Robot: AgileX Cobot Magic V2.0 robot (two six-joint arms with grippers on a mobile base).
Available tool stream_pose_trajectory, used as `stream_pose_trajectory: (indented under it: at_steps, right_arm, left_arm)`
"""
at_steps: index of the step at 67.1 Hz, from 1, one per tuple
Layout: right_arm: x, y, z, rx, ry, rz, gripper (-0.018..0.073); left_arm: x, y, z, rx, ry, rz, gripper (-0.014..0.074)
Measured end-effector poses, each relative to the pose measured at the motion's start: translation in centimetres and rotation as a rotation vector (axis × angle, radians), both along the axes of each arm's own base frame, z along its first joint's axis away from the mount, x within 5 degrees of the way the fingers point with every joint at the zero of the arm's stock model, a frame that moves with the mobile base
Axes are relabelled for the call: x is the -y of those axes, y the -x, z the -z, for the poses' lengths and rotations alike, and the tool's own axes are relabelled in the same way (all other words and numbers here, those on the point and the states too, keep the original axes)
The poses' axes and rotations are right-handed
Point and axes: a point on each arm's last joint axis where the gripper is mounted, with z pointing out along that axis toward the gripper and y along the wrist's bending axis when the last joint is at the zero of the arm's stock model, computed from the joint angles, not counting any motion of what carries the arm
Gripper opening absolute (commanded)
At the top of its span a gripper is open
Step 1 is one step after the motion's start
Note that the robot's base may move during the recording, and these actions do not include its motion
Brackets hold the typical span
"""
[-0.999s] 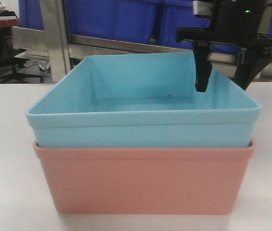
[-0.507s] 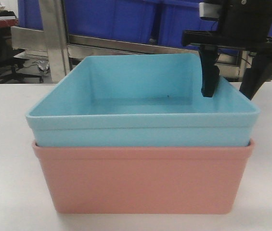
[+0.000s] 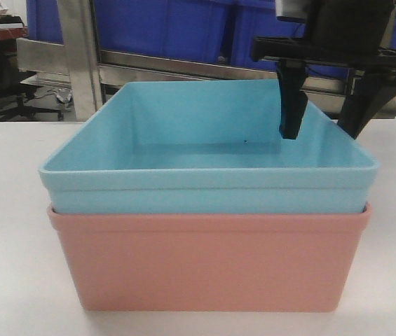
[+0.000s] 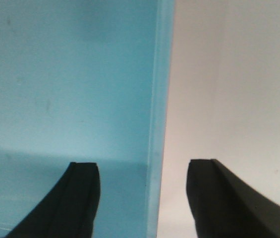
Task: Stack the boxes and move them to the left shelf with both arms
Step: 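Lower the left gripper onto the stacked bins' wall beside the right gripper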
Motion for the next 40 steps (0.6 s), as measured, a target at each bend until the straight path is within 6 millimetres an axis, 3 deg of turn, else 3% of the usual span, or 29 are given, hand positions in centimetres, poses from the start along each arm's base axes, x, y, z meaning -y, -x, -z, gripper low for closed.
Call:
stream_pose_trajectory:
  at_steps: [29, 40]
  right_arm:
    - [0.0, 0.0, 0.0, 0.001, -0.003, 0.010, 0.0487]
    - [0.0, 0.0, 0.0, -0.005, -0.001, 0.012, 0.0487]
  left_arm:
    - [0.1, -0.3, -0.5, -0.025, 0.023, 0.010, 0.0456]
    - [1.0, -2.4, -2.0, -0.209, 0.006, 0.039, 0.0456]
